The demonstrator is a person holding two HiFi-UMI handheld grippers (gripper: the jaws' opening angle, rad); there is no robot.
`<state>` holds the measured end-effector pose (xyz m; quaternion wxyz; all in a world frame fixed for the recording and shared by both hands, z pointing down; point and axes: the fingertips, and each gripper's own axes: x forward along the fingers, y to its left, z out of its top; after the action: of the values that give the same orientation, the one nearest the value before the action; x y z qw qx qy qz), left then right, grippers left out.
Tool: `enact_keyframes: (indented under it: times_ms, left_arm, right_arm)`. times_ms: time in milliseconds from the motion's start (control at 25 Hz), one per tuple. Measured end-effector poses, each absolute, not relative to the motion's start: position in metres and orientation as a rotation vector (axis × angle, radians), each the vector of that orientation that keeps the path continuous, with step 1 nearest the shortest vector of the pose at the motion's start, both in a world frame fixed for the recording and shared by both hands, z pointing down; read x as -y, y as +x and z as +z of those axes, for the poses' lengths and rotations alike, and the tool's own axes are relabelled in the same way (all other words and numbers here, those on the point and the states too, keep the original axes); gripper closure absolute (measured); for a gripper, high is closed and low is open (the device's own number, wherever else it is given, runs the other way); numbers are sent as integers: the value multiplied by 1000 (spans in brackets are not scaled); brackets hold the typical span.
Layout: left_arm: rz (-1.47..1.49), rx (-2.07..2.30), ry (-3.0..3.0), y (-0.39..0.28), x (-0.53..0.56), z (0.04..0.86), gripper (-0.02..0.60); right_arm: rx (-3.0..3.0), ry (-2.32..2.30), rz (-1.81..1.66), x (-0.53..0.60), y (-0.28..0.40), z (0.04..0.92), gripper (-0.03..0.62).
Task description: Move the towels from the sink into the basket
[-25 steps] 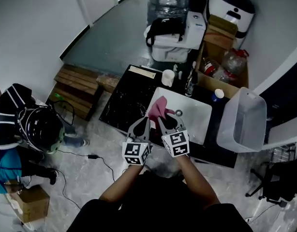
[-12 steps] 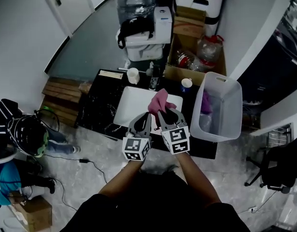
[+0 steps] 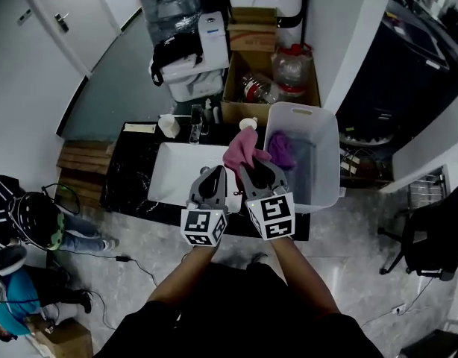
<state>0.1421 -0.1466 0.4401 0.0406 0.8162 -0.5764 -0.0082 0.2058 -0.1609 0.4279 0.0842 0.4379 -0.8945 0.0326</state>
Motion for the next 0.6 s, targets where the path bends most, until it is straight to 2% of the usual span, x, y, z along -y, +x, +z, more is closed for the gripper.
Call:
enact_keyframes:
  times_ms: [200, 600]
  left_arm:
    - [-17, 1698, 2560, 189, 156, 434, 569]
    - [-55, 1517, 2664, 236, 188, 427, 569]
  right_arm:
    - [2608, 1418, 167, 172, 267, 438, 485]
    - [2417, 1657, 305, 203, 338, 467, 485]
